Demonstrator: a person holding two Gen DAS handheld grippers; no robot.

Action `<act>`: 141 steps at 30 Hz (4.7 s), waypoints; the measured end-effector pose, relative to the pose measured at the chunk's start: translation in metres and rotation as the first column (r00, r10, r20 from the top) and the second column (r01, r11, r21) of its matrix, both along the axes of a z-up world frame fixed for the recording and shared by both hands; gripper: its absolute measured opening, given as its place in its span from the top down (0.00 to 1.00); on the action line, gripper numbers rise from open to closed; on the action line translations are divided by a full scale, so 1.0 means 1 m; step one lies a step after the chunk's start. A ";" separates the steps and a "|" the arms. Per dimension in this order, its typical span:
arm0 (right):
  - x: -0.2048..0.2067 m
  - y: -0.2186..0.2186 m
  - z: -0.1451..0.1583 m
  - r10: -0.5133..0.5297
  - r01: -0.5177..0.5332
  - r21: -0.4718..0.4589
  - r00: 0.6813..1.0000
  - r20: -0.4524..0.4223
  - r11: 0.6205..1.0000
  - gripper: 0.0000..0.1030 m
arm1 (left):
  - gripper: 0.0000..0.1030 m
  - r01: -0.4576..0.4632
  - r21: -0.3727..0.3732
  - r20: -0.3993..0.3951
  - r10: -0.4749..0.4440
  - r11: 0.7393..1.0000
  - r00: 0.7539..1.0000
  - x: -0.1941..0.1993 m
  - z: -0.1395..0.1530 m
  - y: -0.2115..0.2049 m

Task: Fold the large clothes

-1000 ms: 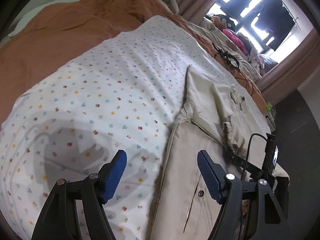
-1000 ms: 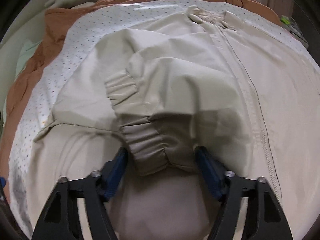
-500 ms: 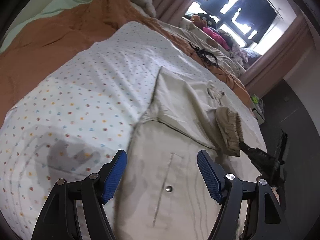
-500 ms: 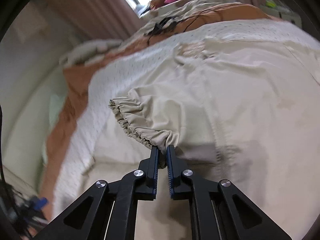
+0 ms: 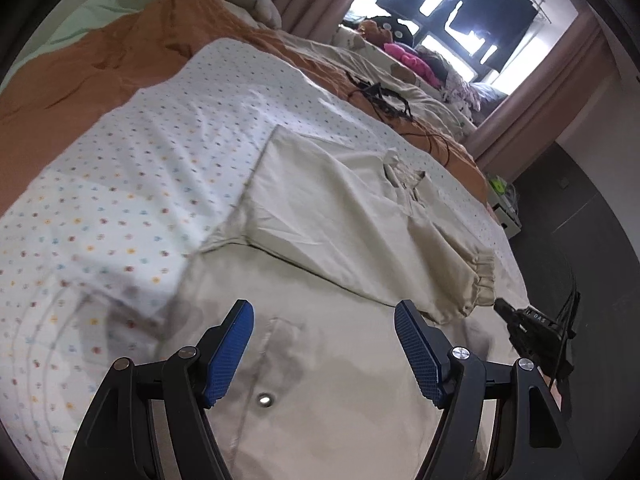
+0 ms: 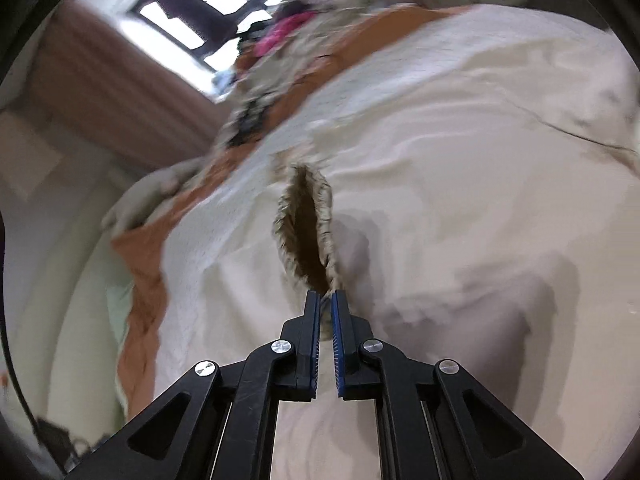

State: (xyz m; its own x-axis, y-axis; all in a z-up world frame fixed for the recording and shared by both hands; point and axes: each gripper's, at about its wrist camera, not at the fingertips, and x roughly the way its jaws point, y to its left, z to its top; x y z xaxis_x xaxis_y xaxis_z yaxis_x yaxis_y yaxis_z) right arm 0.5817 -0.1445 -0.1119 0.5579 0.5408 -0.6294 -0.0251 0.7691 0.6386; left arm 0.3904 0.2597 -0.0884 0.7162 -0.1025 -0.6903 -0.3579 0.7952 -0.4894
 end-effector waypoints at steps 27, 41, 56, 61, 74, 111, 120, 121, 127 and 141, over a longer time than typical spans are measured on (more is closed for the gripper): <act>0.034 -0.011 -0.072 0.005 0.042 0.203 0.975 -0.224 0.978 0.90 | 0.36 -0.185 -0.126 -0.144 0.166 0.975 0.976 0.110 -0.091 -0.014; 0.055 -0.045 -0.093 -0.095 0.144 0.219 0.971 -0.220 0.965 0.92 | 0.42 -0.168 -0.178 -0.154 0.141 0.970 0.978 0.107 -0.106 -0.017; 0.018 -0.082 -0.003 -0.127 0.128 0.044 0.992 -0.026 0.991 0.54 | 0.29 -0.174 -0.126 -0.088 0.164 0.977 0.983 0.097 -0.070 -0.033; 0.002 -0.128 0.022 -0.184 0.184 0.007 0.983 0.027 0.983 0.48 | 0.27 -0.092 -0.127 -0.054 0.086 0.988 0.995 0.108 -0.059 -0.058; -0.009 -0.278 0.091 -0.352 0.368 -0.173 0.929 0.115 0.914 0.48 | 0.15 0.033 -0.079 -0.019 -0.034 0.996 0.999 0.122 -0.054 -0.118; 0.121 -0.426 0.055 -0.472 0.476 -0.280 0.878 0.084 0.834 0.95 | 0.15 -0.100 0.012 -0.071 0.101 0.995 0.992 0.124 -0.083 -0.104; 0.112 -0.353 0.152 -0.320 0.404 -0.331 0.905 0.281 0.853 0.96 | 0.15 -0.127 0.011 -0.057 0.127 0.992 0.990 0.123 -0.079 -0.090; 0.111 -0.344 0.160 -0.301 0.393 -0.338 0.907 0.294 0.855 0.96 | 0.15 -0.131 0.003 -0.056 0.131 0.991 0.990 0.123 -0.079 -0.088; 0.098 -0.264 0.210 -0.157 0.303 -0.374 0.915 0.373 0.877 0.96 | 0.15 -0.117 -0.056 -0.036 0.115 0.992 0.993 0.118 -0.073 -0.078; 0.060 -0.117 0.206 0.033 0.122 -0.392 0.931 0.364 0.912 0.96 | 0.15 -0.109 -0.133 0.031 0.114 0.985 0.993 0.105 -0.057 -0.057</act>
State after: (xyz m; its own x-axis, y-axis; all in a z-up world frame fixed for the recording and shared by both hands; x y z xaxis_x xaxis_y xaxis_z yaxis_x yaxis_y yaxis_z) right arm 0.6422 -0.2617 0.0940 0.8022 0.2538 -0.5403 -0.1502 0.9618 0.2288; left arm 0.4958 0.2026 -0.1451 0.7537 -0.1083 -0.6482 -0.4197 0.6797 -0.6016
